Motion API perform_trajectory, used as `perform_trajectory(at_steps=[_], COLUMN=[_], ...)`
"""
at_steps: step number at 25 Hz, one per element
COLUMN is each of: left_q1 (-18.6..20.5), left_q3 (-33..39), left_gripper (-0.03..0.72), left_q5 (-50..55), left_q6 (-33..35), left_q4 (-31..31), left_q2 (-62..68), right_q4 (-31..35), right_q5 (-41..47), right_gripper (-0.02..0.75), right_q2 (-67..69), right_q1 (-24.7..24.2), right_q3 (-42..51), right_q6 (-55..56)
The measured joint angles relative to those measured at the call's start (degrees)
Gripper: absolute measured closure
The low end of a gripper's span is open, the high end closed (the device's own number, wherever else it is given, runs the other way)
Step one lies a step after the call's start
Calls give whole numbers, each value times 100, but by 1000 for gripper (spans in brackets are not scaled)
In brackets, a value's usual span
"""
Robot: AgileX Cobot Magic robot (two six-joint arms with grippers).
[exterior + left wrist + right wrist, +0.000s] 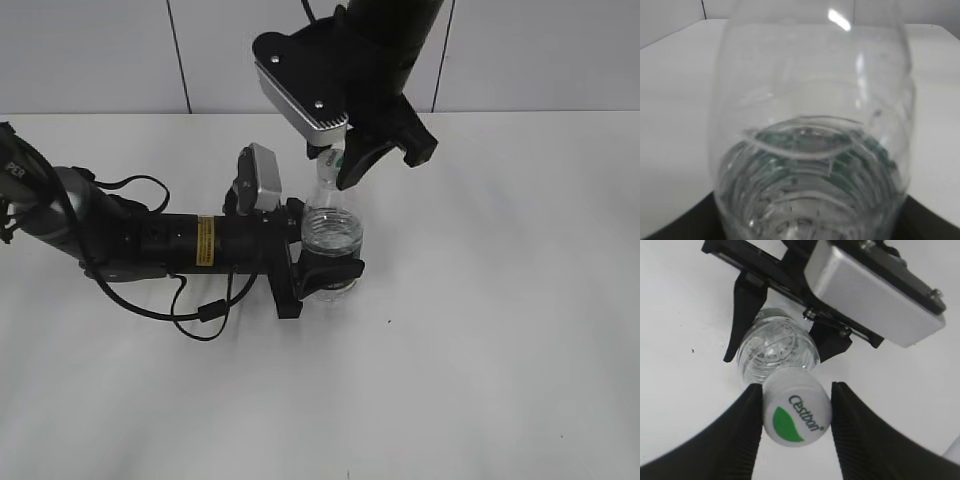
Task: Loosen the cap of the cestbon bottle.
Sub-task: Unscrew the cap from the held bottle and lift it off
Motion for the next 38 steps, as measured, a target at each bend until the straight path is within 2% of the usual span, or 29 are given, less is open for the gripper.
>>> perform_trajectory(at_steps=[5,11,27,34,38], left_q1=[4,4,4,4,4], left_q3=[0,0,0,0,0], left_gripper=[282,283,283,283,283], left_q5=[0,0,4,4,11], left_q6=[-19,-19,-152,-165,-165], left_q4=[0,0,0,0,0], left_q2=[0,0,0,0,0], right_q4=[72,138,338,-25,-159], right_q5=[-108,-97,-163,-191,80], right_gripper=[281,222,214,214,214], right_q2=[0,0,0,-6,-23], right_q1=[0,0,0,0,0], right_q3=[0,0,-124,-692,-758], right_q6=[355,1163,4533,6892,8387])
